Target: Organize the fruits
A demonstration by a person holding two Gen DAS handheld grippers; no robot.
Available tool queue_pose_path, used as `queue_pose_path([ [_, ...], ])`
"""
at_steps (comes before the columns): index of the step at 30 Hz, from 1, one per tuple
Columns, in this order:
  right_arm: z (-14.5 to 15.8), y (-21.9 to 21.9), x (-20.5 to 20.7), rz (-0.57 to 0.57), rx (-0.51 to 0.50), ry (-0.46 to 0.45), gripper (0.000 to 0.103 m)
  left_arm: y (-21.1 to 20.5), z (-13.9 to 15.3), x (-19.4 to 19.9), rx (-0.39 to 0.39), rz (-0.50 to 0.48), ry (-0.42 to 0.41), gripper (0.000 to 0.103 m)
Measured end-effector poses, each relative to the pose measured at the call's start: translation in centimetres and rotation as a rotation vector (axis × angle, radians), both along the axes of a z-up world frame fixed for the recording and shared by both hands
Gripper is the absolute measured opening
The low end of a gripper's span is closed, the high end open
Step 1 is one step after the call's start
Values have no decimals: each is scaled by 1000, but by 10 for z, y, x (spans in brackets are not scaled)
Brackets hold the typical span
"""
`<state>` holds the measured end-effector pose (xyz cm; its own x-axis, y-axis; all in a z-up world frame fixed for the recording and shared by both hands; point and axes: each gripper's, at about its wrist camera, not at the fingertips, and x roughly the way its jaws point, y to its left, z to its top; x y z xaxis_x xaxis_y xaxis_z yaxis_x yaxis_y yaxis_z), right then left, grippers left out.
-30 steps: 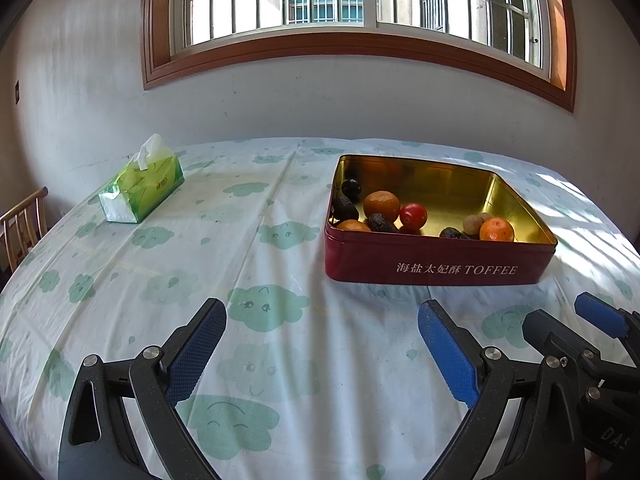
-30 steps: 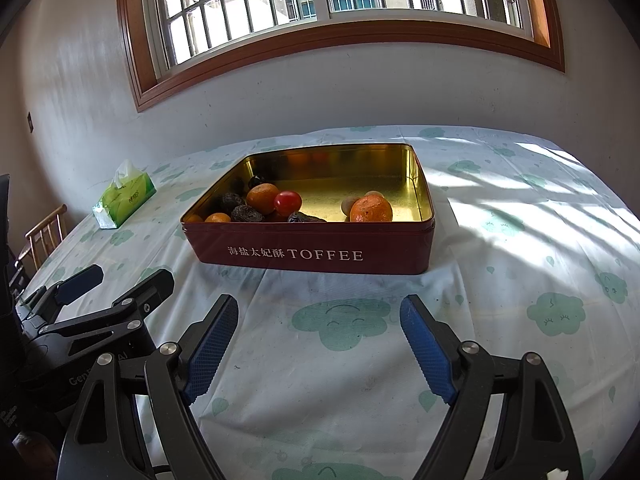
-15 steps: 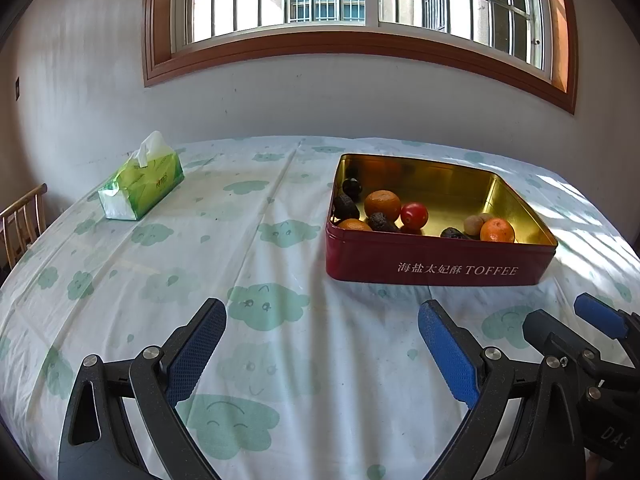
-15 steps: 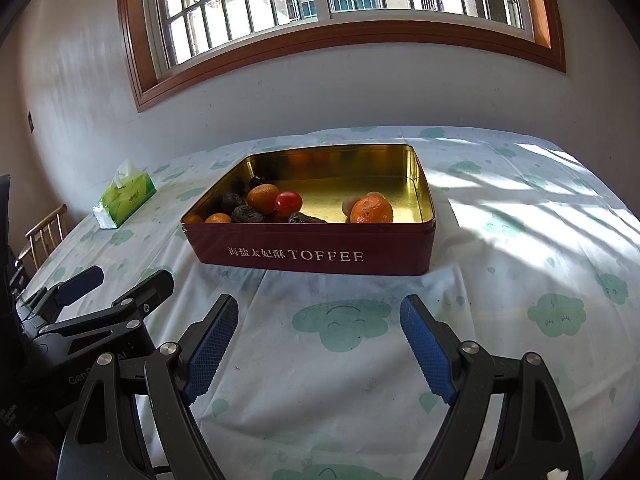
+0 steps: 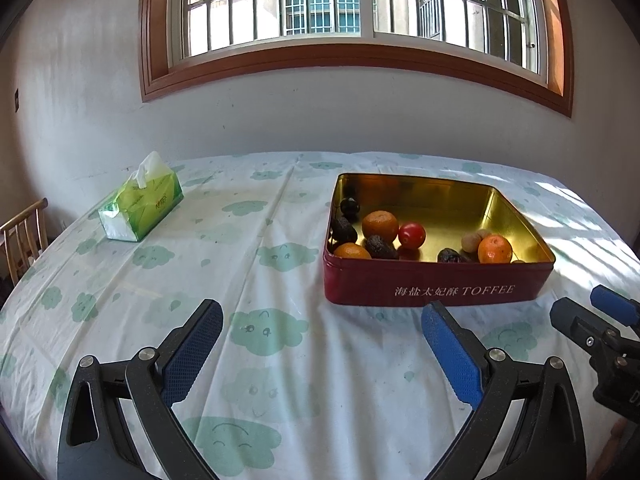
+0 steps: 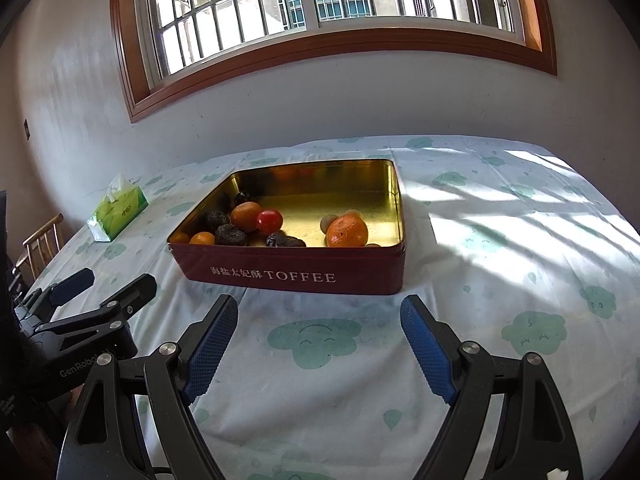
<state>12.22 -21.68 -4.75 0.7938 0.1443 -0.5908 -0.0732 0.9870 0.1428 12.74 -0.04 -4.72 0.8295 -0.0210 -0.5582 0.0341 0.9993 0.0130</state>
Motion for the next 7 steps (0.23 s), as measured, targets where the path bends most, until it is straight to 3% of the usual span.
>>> queue_pose_path([
  [4,5,-40,16,-60,-43,20,90,-2,16,3,8,-2,-40,101],
  [7,-7,-74,36,-106,-79,106,93,-2,24,5,8,-6,-47,101],
])
